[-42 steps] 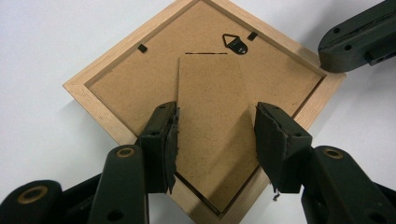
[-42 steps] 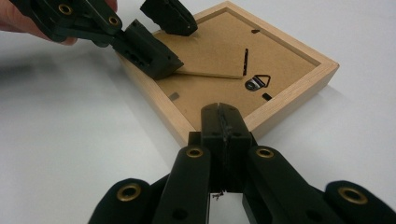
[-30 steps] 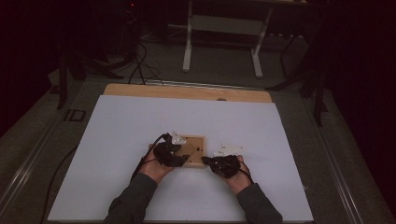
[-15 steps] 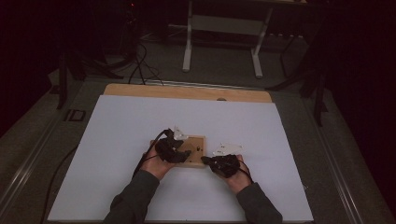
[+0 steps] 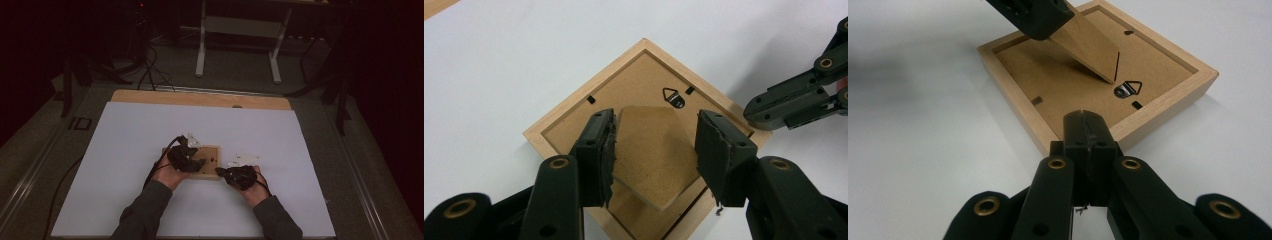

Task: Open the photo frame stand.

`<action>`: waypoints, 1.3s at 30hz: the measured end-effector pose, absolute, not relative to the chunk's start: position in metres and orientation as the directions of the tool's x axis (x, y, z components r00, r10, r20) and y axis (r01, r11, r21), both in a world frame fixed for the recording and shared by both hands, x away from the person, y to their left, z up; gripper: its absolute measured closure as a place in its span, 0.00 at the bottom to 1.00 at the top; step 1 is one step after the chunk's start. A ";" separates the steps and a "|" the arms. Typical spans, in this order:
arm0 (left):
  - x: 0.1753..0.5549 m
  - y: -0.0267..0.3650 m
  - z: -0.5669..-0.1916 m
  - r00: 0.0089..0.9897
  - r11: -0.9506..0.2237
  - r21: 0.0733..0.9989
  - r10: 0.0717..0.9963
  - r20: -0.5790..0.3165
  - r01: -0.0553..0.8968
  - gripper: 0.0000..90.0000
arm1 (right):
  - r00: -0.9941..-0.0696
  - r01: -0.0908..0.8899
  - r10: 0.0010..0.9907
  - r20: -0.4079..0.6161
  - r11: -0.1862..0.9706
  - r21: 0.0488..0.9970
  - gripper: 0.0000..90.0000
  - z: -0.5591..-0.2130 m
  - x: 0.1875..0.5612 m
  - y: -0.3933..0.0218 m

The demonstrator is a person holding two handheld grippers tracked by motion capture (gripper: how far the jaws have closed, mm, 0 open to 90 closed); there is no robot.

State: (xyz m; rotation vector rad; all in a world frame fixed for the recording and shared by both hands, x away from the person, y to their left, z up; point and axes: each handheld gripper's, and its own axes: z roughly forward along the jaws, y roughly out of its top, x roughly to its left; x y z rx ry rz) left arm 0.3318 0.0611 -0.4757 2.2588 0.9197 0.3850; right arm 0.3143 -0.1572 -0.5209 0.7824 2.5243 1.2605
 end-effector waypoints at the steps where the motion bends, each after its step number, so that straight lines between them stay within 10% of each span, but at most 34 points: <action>1: 0.332 0.061 -0.476 0.710 -0.535 0.674 0.704 0.022 0.510 0.57 | -0.836 0.364 0.547 0.045 0.493 0.790 1.00 -0.521 0.314 -0.157; 27: 0.331 0.063 -0.481 0.712 -0.545 0.659 0.702 0.019 0.519 0.50 | -0.836 0.365 0.547 0.048 0.486 0.794 1.00 -0.521 0.314 -0.158; 39: 0.338 0.076 -0.478 0.680 -0.430 0.684 0.721 -0.133 0.590 0.42 | -0.835 0.367 0.547 0.051 0.485 0.794 1.00 -0.521 0.315 -0.158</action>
